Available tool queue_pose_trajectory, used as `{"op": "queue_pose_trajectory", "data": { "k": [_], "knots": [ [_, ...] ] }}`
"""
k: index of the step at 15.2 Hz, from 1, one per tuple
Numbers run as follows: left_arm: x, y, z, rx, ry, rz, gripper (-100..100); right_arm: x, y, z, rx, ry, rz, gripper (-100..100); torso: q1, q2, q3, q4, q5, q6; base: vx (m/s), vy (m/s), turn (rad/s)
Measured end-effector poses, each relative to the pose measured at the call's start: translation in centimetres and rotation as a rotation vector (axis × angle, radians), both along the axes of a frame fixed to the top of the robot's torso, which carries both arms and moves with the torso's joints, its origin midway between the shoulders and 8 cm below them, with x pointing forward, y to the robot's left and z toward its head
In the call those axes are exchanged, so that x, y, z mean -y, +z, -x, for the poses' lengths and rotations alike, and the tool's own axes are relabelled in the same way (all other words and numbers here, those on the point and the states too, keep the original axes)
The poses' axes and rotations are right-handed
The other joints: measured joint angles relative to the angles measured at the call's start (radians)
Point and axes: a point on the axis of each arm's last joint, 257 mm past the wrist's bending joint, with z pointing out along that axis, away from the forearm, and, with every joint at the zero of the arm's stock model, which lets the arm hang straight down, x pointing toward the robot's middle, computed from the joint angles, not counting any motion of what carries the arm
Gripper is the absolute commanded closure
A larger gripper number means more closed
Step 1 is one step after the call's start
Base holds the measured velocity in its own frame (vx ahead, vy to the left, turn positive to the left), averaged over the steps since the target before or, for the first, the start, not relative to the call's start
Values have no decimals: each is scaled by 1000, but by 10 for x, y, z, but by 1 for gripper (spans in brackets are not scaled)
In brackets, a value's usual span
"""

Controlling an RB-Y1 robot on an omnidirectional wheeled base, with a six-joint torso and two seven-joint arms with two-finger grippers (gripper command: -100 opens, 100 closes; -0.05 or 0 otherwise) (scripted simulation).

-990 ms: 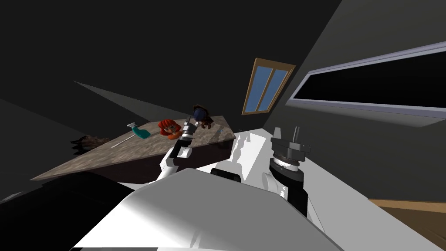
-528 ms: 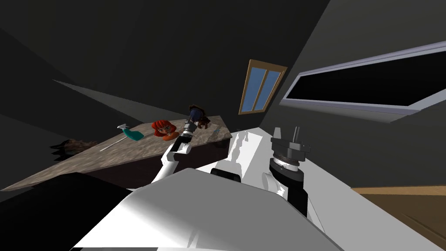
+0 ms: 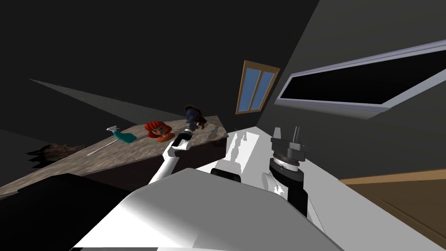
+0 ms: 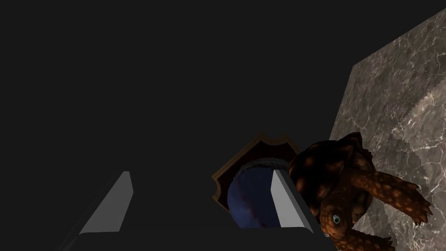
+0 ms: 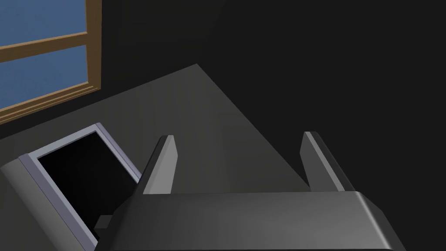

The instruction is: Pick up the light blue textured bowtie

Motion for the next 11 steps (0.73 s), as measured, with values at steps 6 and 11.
{"op": "queue_pose_trajectory", "data": {
  "k": [6, 11],
  "knots": [
    [-21, -20, -23, -102, 8, 81, -100, 0, 0, 0, 0, 0, 0, 0, 0, 0, 0, 0, 0, 0, 5, -59, -66],
    [-35, -43, -37, -197, 18, 145, -100, 0, 0, 0, 0, 0, 0, 0, 1, 0, 0, 0, 0, 0, 14, -59, -63]
  ]
}}
